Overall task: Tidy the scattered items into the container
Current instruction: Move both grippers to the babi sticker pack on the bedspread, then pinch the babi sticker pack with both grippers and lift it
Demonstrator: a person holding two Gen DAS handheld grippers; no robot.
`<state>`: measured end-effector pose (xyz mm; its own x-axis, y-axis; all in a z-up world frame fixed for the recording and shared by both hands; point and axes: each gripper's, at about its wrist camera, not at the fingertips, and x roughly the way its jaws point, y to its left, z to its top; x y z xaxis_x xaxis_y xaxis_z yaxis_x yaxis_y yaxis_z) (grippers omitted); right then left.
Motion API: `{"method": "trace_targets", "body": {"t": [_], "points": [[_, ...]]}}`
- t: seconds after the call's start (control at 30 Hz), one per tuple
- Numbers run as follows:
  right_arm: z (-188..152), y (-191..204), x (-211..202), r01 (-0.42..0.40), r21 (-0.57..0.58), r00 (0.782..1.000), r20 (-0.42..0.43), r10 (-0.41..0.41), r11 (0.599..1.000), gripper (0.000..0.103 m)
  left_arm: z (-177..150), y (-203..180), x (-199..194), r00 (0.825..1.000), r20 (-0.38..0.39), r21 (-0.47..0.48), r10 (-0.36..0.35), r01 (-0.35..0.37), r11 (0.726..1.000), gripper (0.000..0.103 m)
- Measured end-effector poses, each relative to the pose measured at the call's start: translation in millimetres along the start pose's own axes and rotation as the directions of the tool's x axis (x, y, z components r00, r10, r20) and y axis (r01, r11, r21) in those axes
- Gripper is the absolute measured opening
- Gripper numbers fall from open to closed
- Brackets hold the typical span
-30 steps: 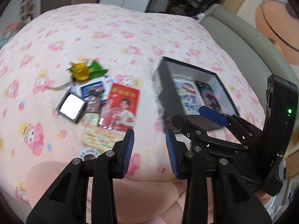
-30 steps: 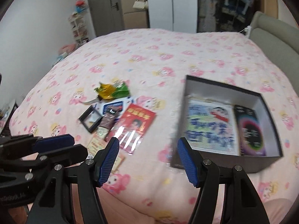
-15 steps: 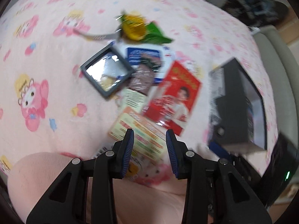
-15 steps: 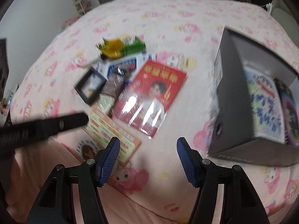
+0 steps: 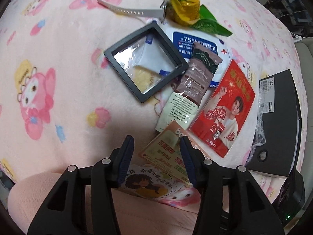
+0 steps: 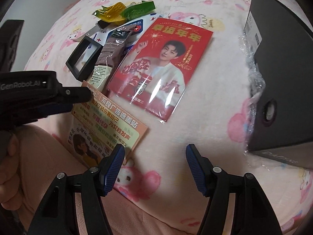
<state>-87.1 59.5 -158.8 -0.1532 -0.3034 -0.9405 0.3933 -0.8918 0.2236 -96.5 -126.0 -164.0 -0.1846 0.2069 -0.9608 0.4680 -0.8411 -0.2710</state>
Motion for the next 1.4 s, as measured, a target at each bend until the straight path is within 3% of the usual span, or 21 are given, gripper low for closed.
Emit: {"method": "trace_targets", "body": {"t": [0.17,0.3,0.43,0.53,0.67,0.8,0.9,1.0,1.1,1.2,1.27,1.4], "points": [[-4.4,1.2,-0.5,-0.049,-0.012,0.999,0.015,0.049,0.999,0.065,-4.1,-5.3,6.9,0.999,-0.03,0.034,-0.012,0.013,0.999,0.05],[-8.4,1.9,-1.7,-0.074,-0.021,0.997,0.024,0.075,0.997,0.065,-9.8,-12.3,11.7,0.997,-0.063,0.08,-0.036,0.041,0.996,0.04],[-10.5,-2.1,-7.1,-0.128,0.005,0.991,0.048,0.127,0.992,0.056,-17.7,-22.5,10.7,0.998,-0.053,0.146,-0.026,0.033,0.989,0.04],[-12.7,-7.6,-14.8,-0.132,0.025,0.989,0.072,0.13,0.991,0.055,-23.7,-27.0,4.0,0.994,-0.036,0.184,-0.099,0.104,0.977,0.038],[-10.0,-20.4,-39.3,-0.087,0.051,0.984,0.163,0.077,0.995,0.055,-28.0,-33.3,-4.7,0.978,-0.023,0.203,-0.207,0.207,0.957,0.038],[-3.1,-36.1,-55.4,-0.114,0.093,0.971,0.219,0.091,0.989,0.055,-26.7,-35.7,-7.7,0.987,0.011,0.176,-0.158,0.153,0.972,0.038],[-2.9,-42.4,-52.0,-0.014,0.09,0.986,0.166,-0.001,0.996,0.056,-30.8,-34.8,-2.0,0.999,-0.016,0.164,-0.047,0.049,0.985,0.038],[-17.4,-41.8,-47.3,0.007,0.09,0.994,0.104,-0.016,0.996,0.056,-34.9,-38.6,2.2,0.999,-0.043,0.183,-0.008,0.016,0.983,0.038],[-27.7,-38.9,-44.7,-0.061,0.083,0.997,0.061,0.056,0.995,0.057,-38.8,-43.2,5.5,0.998,-0.064,0.205,0.022,-0.008,0.979,0.038],[-31.0,-31.9,-40.3,-0.091,0.057,0.995,0.045,0.089,0.994,0.057,-41.9,-48.6,8.2,0.995,-0.098,0.228,-0.013,0.035,0.973,0.038],[-32.8,-29.1,-39.5,-0.103,0.047,0.993,0.056,0.1,0.994,0.057,-44.4,-52.2,3.4,0.991,-0.105,0.243,-0.087,0.11,0.964,0.038],[-29.0,-33.3,-45.8,-0.09,0.066,0.99,0.114,0.082,0.994,0.057,-45.9,-50.5,-8.2,0.99,-0.059,0.228,-0.132,0.142,0.963,0.039]]}}
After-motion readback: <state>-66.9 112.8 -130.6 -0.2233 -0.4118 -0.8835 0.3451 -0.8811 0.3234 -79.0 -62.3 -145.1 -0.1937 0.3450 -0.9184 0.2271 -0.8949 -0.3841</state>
